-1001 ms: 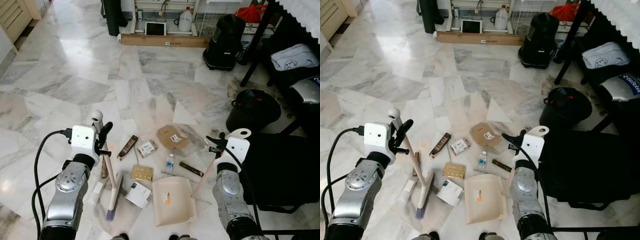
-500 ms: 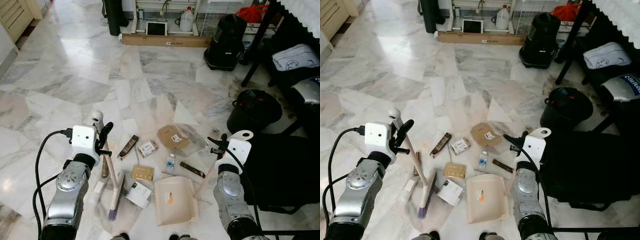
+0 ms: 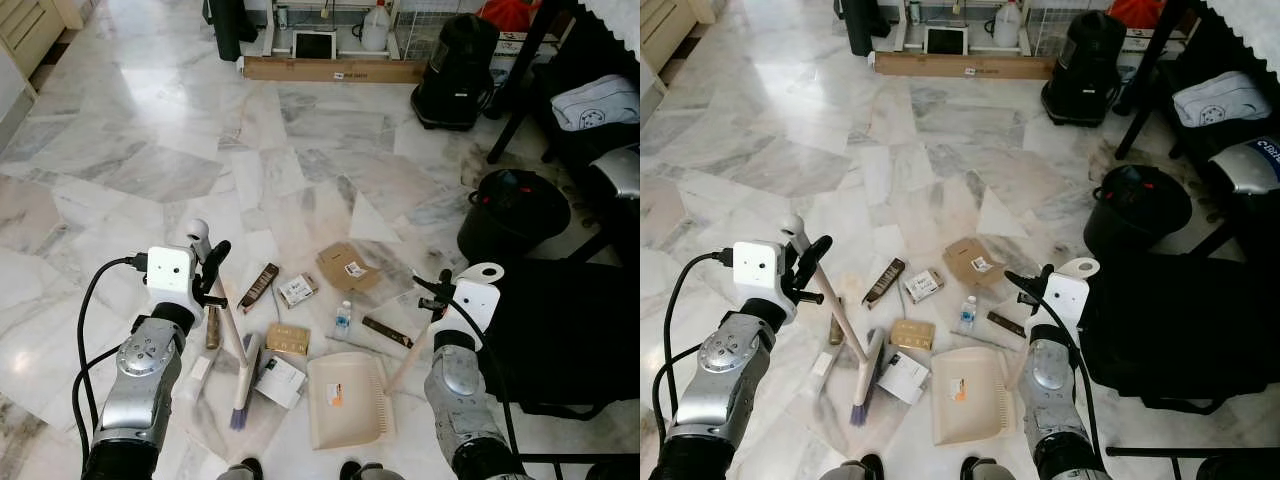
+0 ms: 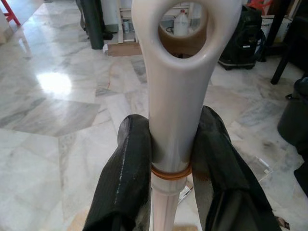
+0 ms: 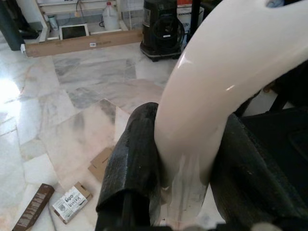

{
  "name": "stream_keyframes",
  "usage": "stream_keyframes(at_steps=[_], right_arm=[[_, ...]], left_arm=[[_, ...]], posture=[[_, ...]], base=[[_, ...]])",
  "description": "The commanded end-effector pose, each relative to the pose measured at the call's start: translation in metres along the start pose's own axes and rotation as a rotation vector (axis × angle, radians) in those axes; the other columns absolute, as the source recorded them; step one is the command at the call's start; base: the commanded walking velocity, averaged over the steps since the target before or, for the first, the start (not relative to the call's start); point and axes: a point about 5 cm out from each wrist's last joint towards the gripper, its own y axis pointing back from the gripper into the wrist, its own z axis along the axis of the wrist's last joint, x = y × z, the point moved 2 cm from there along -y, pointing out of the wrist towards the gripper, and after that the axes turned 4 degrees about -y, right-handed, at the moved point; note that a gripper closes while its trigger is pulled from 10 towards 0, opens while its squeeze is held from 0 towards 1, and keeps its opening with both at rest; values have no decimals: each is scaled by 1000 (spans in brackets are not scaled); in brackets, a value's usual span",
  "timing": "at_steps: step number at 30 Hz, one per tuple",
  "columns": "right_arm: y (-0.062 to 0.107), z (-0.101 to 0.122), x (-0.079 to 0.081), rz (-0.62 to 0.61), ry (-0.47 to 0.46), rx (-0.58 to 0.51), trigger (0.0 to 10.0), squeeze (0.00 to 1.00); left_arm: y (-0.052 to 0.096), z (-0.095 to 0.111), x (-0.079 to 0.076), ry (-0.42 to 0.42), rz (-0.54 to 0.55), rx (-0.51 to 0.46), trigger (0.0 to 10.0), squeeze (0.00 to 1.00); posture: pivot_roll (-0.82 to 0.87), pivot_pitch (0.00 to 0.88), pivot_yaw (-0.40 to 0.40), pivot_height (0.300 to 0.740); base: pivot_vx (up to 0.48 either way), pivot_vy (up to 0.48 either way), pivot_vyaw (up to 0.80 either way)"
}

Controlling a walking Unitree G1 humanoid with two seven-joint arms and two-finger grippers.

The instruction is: Sweep floor

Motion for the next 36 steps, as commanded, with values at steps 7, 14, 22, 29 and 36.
stream_keyframes(at_steps=[7, 14, 22, 29, 36], right_arm=[[5, -8, -1, -3, -6, 25, 10000, 0], [4, -7, -1, -1, -6, 25, 10000, 0], [3, -6, -1, 4, -4, 27, 10000, 0], [0, -3, 3, 19, -9, 24, 10000, 0], [-3, -2, 5, 32, -12, 26, 10000, 0]], left_arm=[[-1, -8, 0, 46, -33, 33, 10000, 0], [-1, -17, -8, 158, -103, 82, 10000, 0], [5, -15, -4, 232, -146, 99, 10000, 0], [9, 0, -4, 264, -228, 72, 10000, 0], [9, 9, -3, 260, -255, 61, 10000, 0]], posture=[[69, 230, -29, 740], [64, 235, -34, 740], [68, 241, -39, 740], [72, 245, -42, 740], [80, 238, -47, 740]], base=[[0, 0, 0], [0, 0, 0], [0, 0, 0], [0, 0, 0], [0, 0, 0]])
